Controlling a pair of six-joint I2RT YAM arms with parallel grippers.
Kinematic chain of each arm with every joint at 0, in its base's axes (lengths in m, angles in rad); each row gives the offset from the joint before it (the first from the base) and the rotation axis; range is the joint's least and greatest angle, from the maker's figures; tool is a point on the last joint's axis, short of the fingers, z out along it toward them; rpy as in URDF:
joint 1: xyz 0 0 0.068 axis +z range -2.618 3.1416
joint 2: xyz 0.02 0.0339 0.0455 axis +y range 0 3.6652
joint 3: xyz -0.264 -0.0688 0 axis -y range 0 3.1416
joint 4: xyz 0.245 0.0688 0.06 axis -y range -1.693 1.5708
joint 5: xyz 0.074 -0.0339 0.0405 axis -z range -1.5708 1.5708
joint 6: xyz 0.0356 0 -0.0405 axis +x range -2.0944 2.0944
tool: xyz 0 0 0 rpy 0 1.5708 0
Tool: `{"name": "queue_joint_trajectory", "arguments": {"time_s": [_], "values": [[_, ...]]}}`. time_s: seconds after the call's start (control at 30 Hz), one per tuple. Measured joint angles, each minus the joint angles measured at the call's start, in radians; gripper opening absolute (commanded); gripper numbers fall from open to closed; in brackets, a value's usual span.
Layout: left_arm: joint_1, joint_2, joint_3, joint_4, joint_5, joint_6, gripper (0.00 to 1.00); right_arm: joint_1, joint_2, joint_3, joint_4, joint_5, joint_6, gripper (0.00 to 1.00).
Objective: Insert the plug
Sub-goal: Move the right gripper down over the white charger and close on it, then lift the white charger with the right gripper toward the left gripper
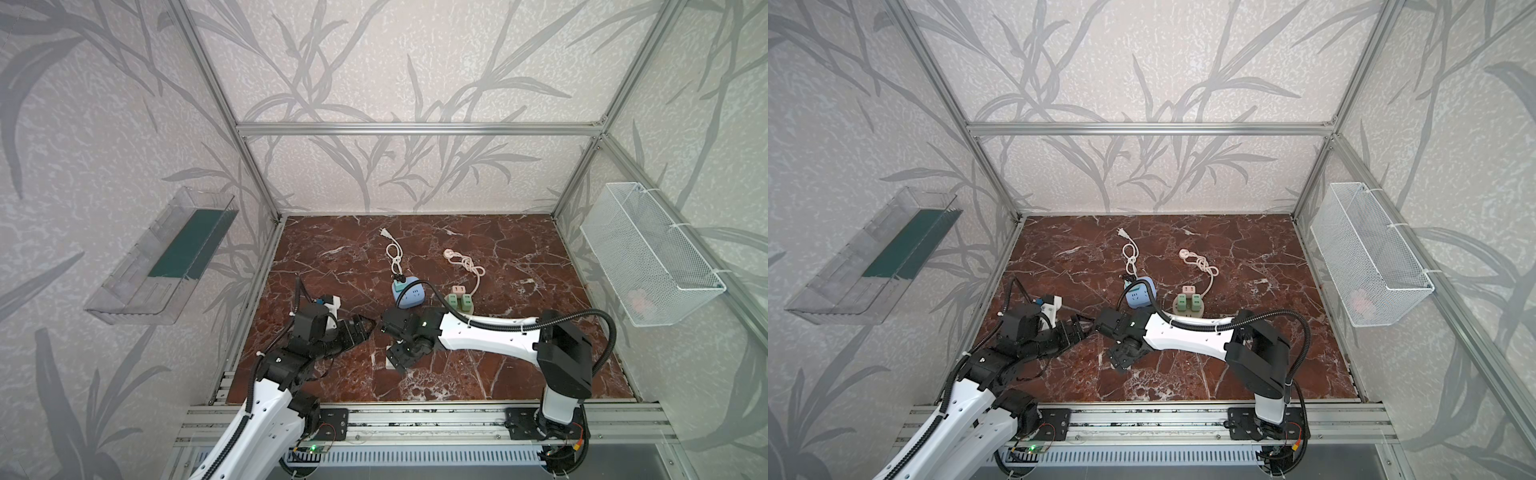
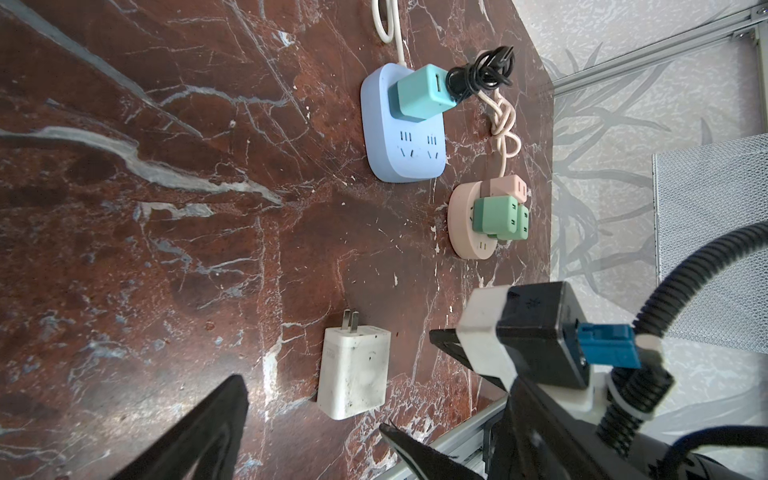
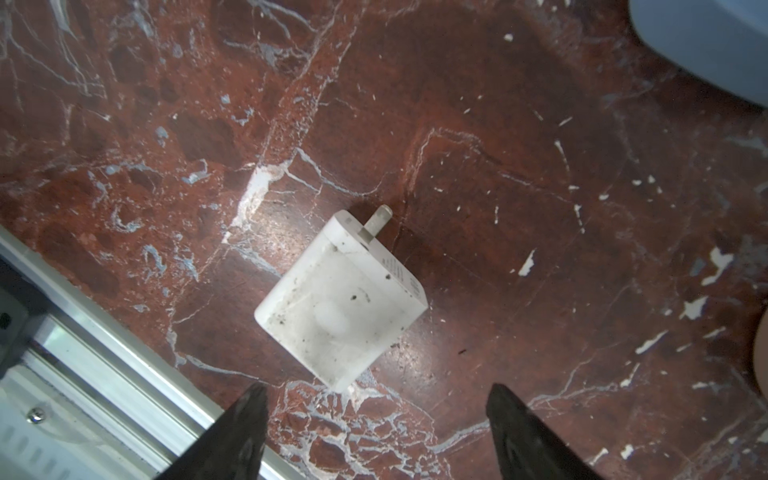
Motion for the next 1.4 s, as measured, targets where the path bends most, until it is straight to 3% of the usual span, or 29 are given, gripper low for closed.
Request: {"name": "queue_joint_trajectory", "arguments": {"time_s": [0.27,0.47,1.03,1.4], "values": [[0.0,-0.014,-0.002,0.0,0.0,-0.007,0.96,0.001,0.107,0.143,-0.065,-0.035,0.221,0.8],[0.0,-0.031,-0.013,0.0,0.0,-0.01,0.96,0.002,0.163,0.151,-0.106,-0.049,0.289,0.79],[0.0,-0.058,-0.042,0.002,0.001,-0.028,0.96,0.003,0.188,0.148,-0.078,-0.103,0.316,0.78],[0.0,-0.055,-0.045,0.002,0.0,-0.029,0.96,0.001,0.208,0.145,-0.058,-0.104,0.316,0.7]]}}
